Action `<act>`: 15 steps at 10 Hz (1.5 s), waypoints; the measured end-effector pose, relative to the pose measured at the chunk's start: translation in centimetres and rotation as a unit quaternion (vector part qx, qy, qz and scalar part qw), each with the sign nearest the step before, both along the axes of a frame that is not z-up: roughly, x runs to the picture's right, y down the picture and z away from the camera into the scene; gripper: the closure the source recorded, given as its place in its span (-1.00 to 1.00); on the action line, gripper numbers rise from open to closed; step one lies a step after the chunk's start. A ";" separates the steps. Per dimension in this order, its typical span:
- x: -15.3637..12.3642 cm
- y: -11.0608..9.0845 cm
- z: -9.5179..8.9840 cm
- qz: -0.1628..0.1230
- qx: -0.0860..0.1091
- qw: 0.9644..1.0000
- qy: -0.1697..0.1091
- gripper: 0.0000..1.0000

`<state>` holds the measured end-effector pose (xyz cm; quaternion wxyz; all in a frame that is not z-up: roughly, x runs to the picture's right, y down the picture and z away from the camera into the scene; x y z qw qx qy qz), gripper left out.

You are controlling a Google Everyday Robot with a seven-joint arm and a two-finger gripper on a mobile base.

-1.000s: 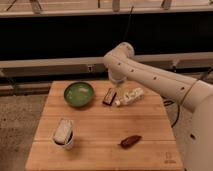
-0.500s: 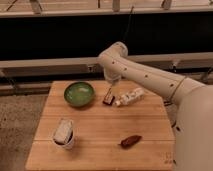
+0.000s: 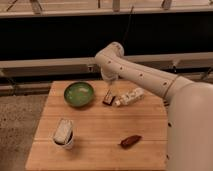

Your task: Push the ceramic bowl across the table

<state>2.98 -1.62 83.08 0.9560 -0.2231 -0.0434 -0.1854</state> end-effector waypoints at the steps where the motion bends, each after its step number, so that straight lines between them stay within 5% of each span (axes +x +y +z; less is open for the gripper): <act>1: -0.2 0.0 0.3 -0.001 0.000 1.000 0.000 -0.60; 15: -2.8 -0.8 3.1 -0.013 0.007 1.000 -0.020 -0.60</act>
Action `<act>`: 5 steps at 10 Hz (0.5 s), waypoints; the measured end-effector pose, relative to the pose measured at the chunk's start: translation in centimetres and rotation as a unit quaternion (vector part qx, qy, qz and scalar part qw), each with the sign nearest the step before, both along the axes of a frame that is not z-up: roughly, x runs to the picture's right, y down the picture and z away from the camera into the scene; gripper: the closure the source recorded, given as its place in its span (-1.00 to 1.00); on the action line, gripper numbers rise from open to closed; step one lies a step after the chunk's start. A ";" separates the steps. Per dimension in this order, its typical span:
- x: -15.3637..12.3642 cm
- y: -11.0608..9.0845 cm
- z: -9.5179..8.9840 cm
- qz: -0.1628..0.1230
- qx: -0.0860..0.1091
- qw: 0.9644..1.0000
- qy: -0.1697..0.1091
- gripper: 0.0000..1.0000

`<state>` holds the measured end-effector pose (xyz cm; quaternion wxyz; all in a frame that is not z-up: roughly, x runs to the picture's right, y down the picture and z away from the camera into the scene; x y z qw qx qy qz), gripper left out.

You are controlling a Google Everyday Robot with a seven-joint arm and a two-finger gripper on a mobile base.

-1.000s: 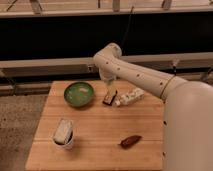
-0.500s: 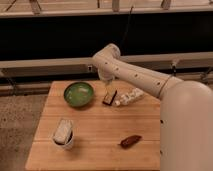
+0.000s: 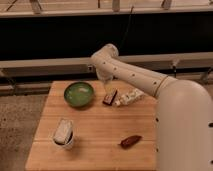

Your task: Push the ceramic bowl across the table

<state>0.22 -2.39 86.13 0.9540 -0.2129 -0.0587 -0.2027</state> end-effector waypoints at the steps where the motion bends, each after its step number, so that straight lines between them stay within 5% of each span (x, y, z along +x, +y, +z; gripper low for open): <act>1: 0.0 0.0 0.1 0.000 0.000 1.000 -0.001 -0.60; 5: -0.2 -0.2 0.7 -0.001 0.001 1.000 -0.008 -0.60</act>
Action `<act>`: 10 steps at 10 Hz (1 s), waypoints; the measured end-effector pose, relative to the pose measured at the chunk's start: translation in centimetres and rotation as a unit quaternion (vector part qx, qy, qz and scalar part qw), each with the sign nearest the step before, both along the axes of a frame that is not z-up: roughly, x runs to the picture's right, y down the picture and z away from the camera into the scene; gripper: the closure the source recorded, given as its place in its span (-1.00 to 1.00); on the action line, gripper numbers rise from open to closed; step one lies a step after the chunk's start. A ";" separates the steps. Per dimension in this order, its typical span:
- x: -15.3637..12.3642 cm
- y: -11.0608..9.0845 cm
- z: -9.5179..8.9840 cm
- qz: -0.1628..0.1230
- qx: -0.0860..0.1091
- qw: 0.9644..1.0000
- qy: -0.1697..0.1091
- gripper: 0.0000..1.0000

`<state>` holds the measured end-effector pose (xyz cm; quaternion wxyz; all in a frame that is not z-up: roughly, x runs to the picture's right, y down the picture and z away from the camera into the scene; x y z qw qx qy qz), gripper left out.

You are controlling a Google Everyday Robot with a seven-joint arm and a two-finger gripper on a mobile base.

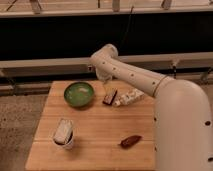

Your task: Push the ceramic bowl across the table

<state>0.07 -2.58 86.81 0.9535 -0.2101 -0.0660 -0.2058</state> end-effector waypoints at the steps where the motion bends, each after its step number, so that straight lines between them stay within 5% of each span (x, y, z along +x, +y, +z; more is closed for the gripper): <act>1: -0.2 0.0 0.1 -0.001 0.000 1.000 -0.002 -0.60; 6: -0.6 -0.3 0.7 -0.003 0.001 1.000 -0.012 -0.42; 10: -1.0 -1.1 2.0 -0.004 0.002 1.000 -0.016 0.38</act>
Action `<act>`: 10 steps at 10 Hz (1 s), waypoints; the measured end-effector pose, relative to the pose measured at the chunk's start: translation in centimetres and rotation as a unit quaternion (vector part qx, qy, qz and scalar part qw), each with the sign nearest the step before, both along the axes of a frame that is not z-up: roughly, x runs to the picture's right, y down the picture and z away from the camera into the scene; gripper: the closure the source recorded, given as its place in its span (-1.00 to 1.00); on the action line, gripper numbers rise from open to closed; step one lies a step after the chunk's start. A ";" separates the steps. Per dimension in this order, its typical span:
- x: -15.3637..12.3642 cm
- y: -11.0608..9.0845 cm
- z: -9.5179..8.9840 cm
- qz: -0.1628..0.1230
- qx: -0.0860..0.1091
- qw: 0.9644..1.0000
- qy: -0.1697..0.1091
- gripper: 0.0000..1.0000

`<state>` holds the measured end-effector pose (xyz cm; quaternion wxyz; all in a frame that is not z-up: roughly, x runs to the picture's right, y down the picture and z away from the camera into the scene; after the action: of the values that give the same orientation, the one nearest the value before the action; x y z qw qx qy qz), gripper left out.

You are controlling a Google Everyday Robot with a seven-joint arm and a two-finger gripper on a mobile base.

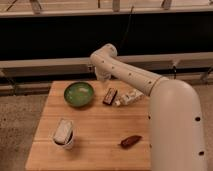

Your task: Push the ceramic bowl across the table

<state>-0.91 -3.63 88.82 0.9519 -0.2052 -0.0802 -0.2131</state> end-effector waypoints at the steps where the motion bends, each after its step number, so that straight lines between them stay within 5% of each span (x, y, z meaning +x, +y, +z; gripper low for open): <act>1: -0.1 0.0 0.2 0.001 -0.001 1.000 -0.002 0.54; 3: 0.2 -0.1 0.7 0.001 -0.002 1.000 -0.002 0.95; 10: 0.6 0.9 3.9 0.007 -0.022 1.000 0.000 1.00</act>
<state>-0.34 -2.71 92.71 0.9487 -0.2251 -0.0867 -0.2044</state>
